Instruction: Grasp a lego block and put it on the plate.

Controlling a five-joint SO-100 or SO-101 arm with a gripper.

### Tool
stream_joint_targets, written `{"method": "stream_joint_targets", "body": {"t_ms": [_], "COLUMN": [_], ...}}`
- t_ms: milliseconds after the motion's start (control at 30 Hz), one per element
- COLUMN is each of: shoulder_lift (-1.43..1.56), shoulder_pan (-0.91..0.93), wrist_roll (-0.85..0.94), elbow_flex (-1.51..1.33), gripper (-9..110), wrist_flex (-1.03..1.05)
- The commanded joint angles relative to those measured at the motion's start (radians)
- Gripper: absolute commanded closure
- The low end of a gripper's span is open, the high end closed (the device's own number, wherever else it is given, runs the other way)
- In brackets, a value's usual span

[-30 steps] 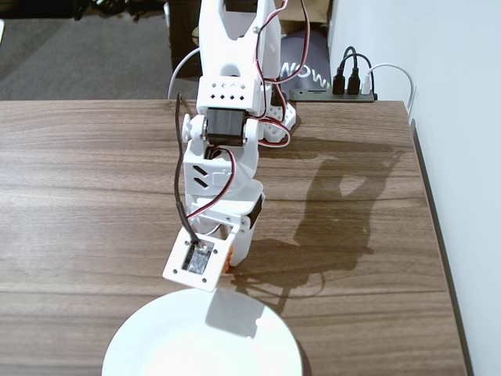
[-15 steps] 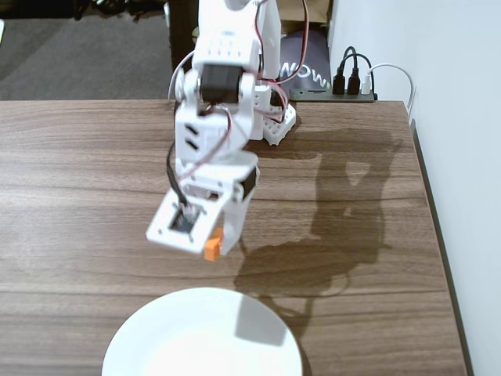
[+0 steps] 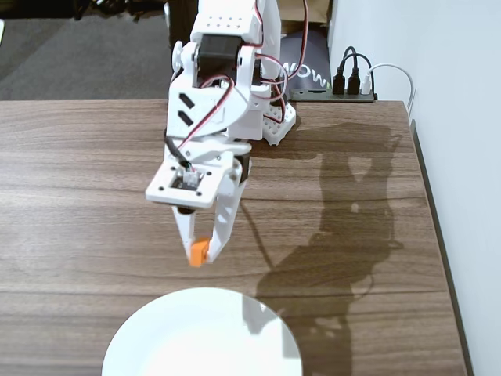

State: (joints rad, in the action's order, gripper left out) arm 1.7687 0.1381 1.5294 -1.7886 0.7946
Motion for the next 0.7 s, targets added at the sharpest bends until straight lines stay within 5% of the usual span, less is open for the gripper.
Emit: {"method": "stream_joint_targets", "body": {"t_ms": [0, 667], "shoulder_lift": [-0.005, -0.405], "shoulder_pan": [-0.005, -0.012], "wrist_roll": [0.048, 0.034], "elbow_flex": [0.051, 0.434], "gripper": [101, 101], "wrist_flex": [-0.071, 0.031]}}
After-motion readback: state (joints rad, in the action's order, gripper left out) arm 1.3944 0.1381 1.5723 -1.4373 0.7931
